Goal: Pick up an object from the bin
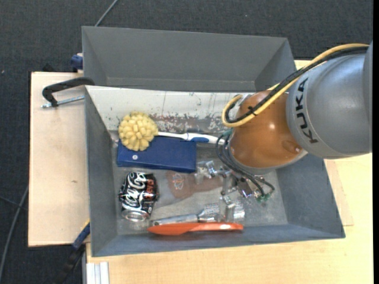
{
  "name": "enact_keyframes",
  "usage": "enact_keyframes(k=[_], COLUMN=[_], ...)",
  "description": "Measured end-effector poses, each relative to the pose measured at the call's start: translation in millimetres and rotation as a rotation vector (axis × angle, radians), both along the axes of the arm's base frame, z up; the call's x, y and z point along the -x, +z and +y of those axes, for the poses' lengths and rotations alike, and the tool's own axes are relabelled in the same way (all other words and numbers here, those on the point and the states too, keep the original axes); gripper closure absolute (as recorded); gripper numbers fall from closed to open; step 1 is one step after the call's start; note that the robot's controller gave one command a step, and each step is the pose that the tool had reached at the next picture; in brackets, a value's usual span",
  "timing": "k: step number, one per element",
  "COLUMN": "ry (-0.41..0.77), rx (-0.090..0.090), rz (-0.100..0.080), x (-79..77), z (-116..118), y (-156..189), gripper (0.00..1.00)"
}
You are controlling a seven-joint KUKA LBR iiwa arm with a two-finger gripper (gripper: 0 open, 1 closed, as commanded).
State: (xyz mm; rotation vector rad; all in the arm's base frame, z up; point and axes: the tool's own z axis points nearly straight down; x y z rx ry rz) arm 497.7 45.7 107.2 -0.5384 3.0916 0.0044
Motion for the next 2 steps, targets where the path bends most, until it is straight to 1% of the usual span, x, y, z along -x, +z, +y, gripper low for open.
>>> enact_keyframes(k=[1, 2], ry=[-0.082, 0.031], rx=[0.002, -0.002], rz=[0.002, -0.002], x=[3.4, 2.1], z=[-80, -38], y=[-38, -36], gripper=[0.0, 1.0])
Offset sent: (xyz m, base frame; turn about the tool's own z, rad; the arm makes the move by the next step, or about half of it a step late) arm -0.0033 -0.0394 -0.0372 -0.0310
